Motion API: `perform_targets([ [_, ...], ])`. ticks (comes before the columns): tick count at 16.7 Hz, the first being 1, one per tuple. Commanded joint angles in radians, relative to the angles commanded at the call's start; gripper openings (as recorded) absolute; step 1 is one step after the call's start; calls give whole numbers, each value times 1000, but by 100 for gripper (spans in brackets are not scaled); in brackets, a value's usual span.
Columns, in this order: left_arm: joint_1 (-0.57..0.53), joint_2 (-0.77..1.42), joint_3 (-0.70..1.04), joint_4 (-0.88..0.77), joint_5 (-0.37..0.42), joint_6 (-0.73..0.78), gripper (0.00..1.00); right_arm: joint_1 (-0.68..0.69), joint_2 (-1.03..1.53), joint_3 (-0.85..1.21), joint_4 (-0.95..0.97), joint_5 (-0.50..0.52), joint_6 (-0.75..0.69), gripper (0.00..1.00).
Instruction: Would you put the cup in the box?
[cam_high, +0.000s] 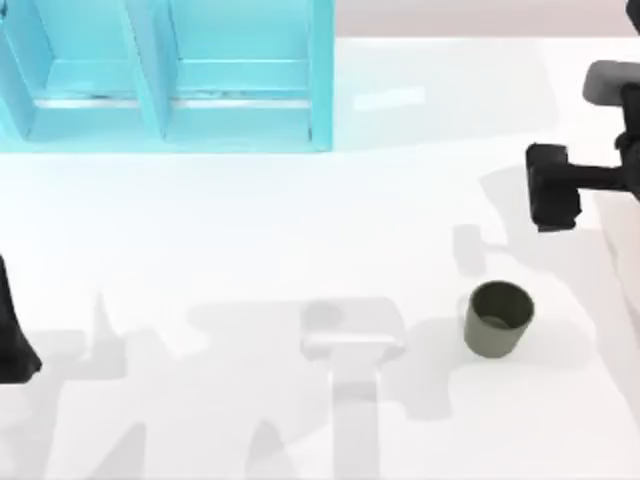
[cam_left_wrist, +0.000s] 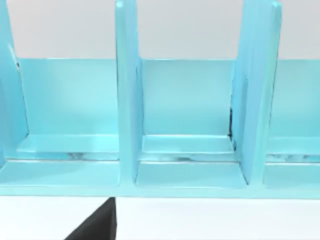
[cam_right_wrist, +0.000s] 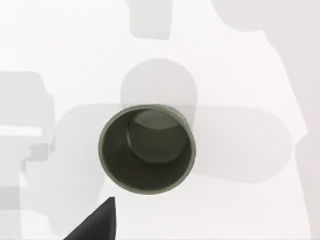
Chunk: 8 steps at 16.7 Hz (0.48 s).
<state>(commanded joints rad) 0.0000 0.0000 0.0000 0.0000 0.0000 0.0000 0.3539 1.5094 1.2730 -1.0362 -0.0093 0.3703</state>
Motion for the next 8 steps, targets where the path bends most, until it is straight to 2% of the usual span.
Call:
perform_targets([
  [4,0,0,0,0,0,0,100,54,236,179,-166,4,52,100],
  [8,0,0,0,0,0,0,100,71,306,231,-222,8,68,100],
])
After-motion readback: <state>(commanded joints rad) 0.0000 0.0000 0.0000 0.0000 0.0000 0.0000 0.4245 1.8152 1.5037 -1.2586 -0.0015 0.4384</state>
